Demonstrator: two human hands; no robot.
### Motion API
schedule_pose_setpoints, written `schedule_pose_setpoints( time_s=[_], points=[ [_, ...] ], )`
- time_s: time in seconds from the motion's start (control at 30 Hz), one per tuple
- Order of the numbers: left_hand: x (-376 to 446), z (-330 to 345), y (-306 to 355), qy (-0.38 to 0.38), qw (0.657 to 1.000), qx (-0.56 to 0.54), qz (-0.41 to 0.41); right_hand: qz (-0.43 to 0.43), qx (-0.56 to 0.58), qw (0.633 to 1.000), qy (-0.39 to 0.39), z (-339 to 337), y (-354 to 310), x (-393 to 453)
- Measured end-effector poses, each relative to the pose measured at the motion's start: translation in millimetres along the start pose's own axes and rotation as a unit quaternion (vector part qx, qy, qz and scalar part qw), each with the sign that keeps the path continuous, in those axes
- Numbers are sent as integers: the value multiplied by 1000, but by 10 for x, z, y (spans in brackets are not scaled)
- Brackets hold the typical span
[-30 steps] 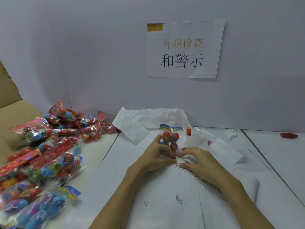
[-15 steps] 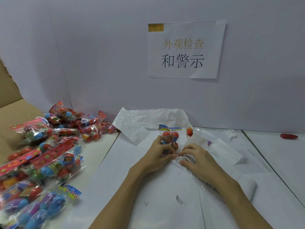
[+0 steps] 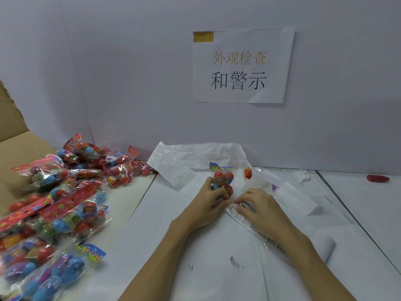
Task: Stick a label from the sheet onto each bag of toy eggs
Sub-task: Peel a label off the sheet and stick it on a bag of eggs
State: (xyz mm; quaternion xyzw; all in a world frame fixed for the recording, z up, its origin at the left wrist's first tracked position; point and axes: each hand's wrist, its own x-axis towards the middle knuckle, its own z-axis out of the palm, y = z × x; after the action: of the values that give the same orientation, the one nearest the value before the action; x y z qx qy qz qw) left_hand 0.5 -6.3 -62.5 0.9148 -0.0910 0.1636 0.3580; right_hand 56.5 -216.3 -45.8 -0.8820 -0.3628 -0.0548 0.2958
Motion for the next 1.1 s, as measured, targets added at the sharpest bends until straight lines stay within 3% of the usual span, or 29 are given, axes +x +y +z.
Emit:
schedule_pose_setpoints(
  time_s=[0.77, 1.1],
  points=[
    [28, -5, 48, 2, 998, -30, -59, -27, -2, 999, 17, -10, -75, -19],
    [39, -8, 35, 3, 997, -35, -73, -14, 89, 995, 39, -32, -117, -47]
  ],
)
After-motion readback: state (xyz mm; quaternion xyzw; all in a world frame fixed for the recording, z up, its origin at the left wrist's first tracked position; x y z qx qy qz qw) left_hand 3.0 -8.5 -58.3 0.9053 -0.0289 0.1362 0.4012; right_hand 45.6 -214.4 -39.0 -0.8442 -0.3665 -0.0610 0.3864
